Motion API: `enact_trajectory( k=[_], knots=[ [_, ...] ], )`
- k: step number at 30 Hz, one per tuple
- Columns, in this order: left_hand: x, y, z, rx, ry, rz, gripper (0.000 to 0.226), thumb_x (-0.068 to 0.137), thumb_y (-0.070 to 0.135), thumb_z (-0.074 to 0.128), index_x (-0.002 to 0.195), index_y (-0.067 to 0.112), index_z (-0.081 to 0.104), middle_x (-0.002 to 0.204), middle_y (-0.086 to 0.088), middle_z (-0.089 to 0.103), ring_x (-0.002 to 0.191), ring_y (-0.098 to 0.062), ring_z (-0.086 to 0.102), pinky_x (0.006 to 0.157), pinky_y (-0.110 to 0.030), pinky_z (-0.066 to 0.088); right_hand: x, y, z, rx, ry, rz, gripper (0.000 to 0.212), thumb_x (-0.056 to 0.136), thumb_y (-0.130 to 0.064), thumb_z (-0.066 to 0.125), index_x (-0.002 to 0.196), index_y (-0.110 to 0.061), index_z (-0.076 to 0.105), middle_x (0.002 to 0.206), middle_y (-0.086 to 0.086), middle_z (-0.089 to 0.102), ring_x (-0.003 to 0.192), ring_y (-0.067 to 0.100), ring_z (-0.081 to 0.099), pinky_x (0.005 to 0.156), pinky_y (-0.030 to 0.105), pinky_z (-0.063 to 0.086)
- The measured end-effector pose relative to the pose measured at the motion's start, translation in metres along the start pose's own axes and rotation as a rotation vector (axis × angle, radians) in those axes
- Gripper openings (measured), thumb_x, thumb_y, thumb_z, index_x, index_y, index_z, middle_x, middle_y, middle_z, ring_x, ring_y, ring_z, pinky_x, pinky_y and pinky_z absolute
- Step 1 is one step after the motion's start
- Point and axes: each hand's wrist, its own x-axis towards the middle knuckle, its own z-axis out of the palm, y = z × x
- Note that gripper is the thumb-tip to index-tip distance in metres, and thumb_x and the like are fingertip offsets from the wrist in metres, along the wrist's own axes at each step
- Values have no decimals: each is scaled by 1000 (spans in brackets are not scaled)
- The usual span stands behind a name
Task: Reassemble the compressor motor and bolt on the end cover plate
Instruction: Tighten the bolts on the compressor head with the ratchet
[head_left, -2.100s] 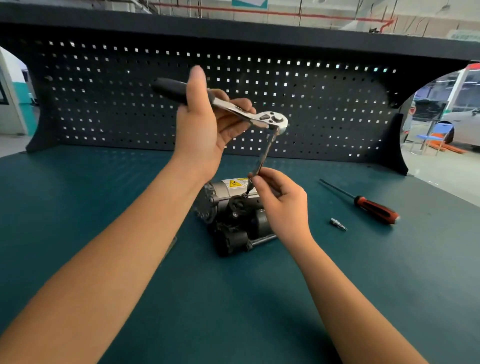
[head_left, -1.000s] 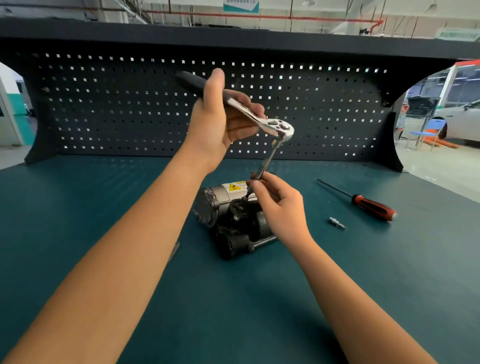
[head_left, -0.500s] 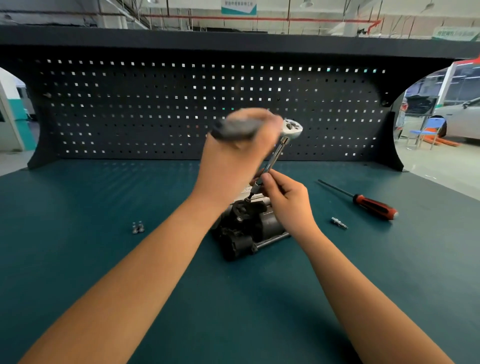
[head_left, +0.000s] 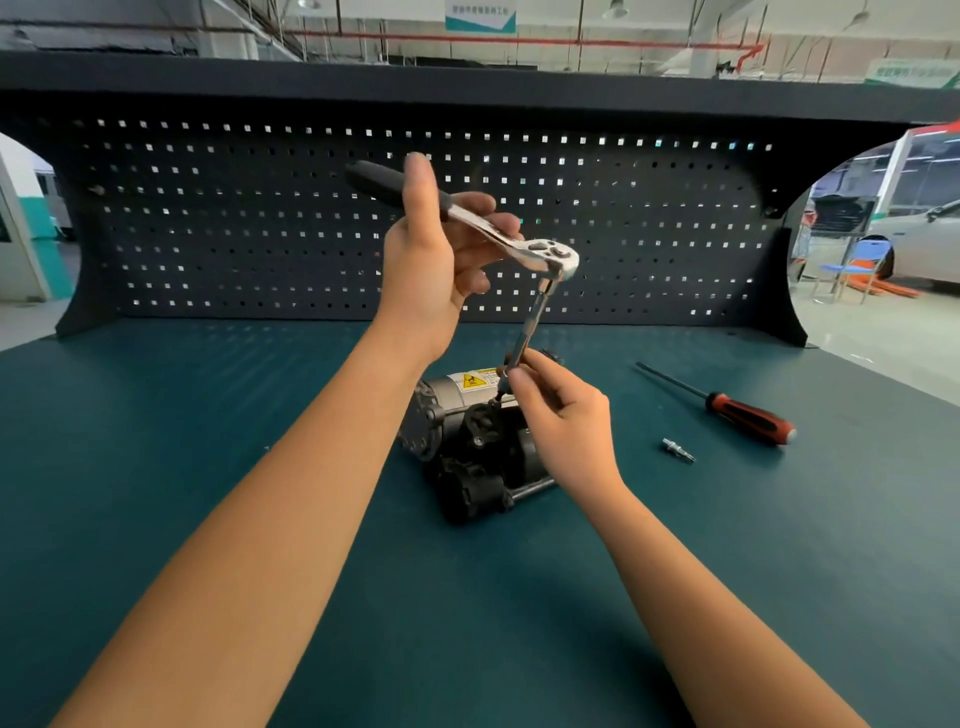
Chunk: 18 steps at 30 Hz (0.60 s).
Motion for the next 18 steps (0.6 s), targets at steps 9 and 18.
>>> enact_trajectory(
  k=[9,18],
  knots=[
    [7,10,3,71,-94,-124,49,101,43,23,85,15,61,55,6,63,56,-8,63,48,-17,46,-5,-3,-2,-48,-121,-21,34,96,-14,50,127,-26,53,103,-30,57,93,-14,56,81,1,38],
    [-84,-5,19,818,-238,680,33,80,27,65,100,1,67,108,-5,67,101,-13,63,90,-25,49,3,-10,-4,-100,13,-36,6,86,5,56,90,7,60,63,-6,52,65,12,49,60,26,38]
  ],
)
